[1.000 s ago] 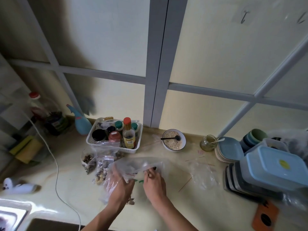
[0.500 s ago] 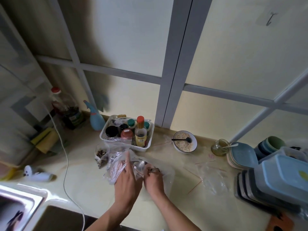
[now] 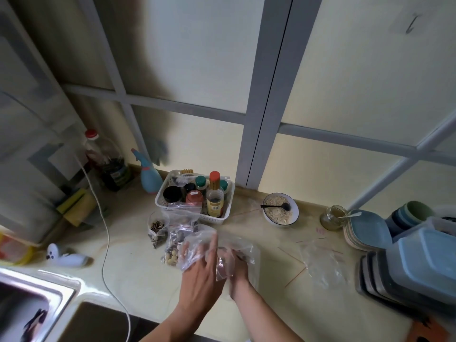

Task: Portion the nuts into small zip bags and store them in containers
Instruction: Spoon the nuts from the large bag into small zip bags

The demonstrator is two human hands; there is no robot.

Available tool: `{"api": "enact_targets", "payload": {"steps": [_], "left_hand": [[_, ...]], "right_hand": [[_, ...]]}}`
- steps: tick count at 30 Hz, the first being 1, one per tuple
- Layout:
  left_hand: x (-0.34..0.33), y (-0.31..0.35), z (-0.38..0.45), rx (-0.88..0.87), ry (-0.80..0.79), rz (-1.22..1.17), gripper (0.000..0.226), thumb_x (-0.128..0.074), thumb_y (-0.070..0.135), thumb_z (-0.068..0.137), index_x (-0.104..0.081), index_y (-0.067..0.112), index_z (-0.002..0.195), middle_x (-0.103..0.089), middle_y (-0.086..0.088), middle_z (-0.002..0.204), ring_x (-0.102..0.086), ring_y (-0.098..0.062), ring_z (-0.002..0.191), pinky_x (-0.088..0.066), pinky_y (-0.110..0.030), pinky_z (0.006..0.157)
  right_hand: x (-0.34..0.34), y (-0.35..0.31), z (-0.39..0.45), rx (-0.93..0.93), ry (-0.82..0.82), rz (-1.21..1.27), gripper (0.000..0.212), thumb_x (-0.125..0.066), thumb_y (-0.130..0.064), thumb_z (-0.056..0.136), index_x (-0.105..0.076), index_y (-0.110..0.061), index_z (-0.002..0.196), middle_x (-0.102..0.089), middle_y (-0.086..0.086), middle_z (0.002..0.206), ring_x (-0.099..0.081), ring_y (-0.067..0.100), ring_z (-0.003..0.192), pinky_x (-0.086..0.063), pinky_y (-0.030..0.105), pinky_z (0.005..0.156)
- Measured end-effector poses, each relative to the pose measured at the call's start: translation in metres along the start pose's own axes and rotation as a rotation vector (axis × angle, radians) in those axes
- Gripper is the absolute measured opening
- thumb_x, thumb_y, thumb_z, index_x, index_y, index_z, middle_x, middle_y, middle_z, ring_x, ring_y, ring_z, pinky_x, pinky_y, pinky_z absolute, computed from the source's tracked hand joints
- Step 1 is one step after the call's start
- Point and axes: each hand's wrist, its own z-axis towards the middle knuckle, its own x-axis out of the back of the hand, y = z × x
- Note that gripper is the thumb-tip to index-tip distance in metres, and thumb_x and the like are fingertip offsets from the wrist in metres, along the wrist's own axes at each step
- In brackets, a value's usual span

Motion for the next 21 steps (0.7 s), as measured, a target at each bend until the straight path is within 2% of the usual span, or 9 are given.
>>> {"api": "enact_targets", "payload": {"steps": [4,6,9,11,13,16,17,19,21], "left_hand": [[-0.001,0.005,-0.007,-0.047,-0.030,0.005,0.094,-0.068,0.045,0.072,-0.034,0.016,0.153,-0.063,-0.014,0.125,-0.059,-0.034,0.120,-0.002,-0.049,0.122],[-0.003,0.004,-0.008,0.009,-0.070,-0.030,0.098,-0.074,0.048,0.068,-0.038,0.012,0.152,-0.059,-0.016,0.131,-0.055,-0.036,0.124,-0.021,-0.050,0.119],[-0.011,-0.001,-0.011,0.036,-0.090,-0.167,0.100,-0.078,0.042,0.069,-0.034,0.003,0.150,-0.050,-0.019,0.142,-0.045,-0.034,0.130,-0.048,-0.046,0.104],[-0.015,-0.002,-0.014,0.157,-0.192,-0.238,0.097,-0.075,0.037,0.073,-0.027,0.003,0.150,-0.045,-0.020,0.146,-0.040,-0.034,0.134,-0.048,-0.043,0.104],[-0.023,-0.002,-0.018,0.325,-0.280,-0.301,0.093,-0.066,0.036,0.080,-0.016,0.005,0.152,-0.038,-0.020,0.149,-0.038,-0.033,0.136,-0.044,-0.040,0.105],[-0.015,0.009,-0.018,0.396,-0.457,-0.435,0.102,-0.035,0.059,0.083,0.009,0.002,0.156,-0.005,-0.006,0.165,-0.020,-0.030,0.150,-0.024,-0.031,0.120],[-0.015,0.012,-0.018,0.405,-0.477,-0.464,0.102,-0.038,0.056,0.084,0.013,0.003,0.155,-0.011,-0.003,0.162,-0.023,-0.029,0.148,-0.026,-0.020,0.113],[-0.018,0.018,-0.016,0.453,-0.538,-0.516,0.093,-0.058,0.025,0.092,0.007,0.006,0.157,-0.024,0.000,0.149,-0.048,-0.020,0.126,-0.035,-0.004,0.086],[-0.027,0.018,-0.011,0.444,-0.593,-0.487,0.077,-0.061,0.019,0.087,-0.024,0.004,0.153,-0.044,-0.003,0.138,-0.059,0.000,0.087,-0.047,-0.004,0.070]], "right_hand": [[0.006,0.000,-0.002,0.009,-0.062,0.071,0.024,-0.053,-0.025,0.103,-0.069,-0.010,0.093,-0.067,0.007,0.083,-0.065,0.016,0.065,-0.050,0.023,0.048],[0.006,-0.002,-0.005,-0.015,-0.027,0.153,0.023,-0.058,-0.023,0.099,-0.074,-0.011,0.090,-0.072,0.006,0.081,-0.069,0.015,0.065,-0.050,0.023,0.048],[0.010,-0.004,-0.007,0.019,0.018,0.242,0.016,-0.060,-0.016,0.095,-0.075,-0.013,0.095,-0.077,0.007,0.090,-0.073,0.018,0.071,-0.055,0.037,0.064],[0.014,-0.003,-0.007,0.042,0.066,0.256,0.018,-0.060,-0.017,0.095,-0.075,-0.009,0.094,-0.077,0.014,0.094,-0.072,0.026,0.076,-0.054,0.039,0.069],[0.021,-0.001,-0.008,0.066,0.112,0.224,0.028,-0.056,-0.019,0.097,-0.074,-0.006,0.079,-0.076,0.015,0.077,-0.063,0.025,0.064,-0.045,0.027,0.054],[0.031,0.001,-0.015,0.134,0.174,0.083,0.045,-0.058,-0.031,0.096,-0.075,-0.006,0.062,-0.073,0.012,0.064,-0.053,0.019,0.051,-0.036,0.026,0.049],[0.035,0.002,-0.016,0.155,0.189,0.030,0.045,-0.057,-0.035,0.098,-0.077,-0.005,0.070,-0.074,0.012,0.066,-0.054,0.016,0.049,-0.037,0.024,0.050],[0.041,0.001,-0.020,0.173,0.197,-0.022,0.036,-0.052,-0.031,0.101,-0.075,-0.004,0.092,-0.076,0.014,0.070,-0.057,0.010,0.045,-0.039,0.018,0.046],[0.049,-0.004,-0.024,0.181,0.211,-0.019,0.028,-0.049,-0.019,0.103,-0.071,-0.002,0.097,-0.075,0.022,0.076,-0.057,0.006,0.039,-0.037,0.014,0.040]]}}
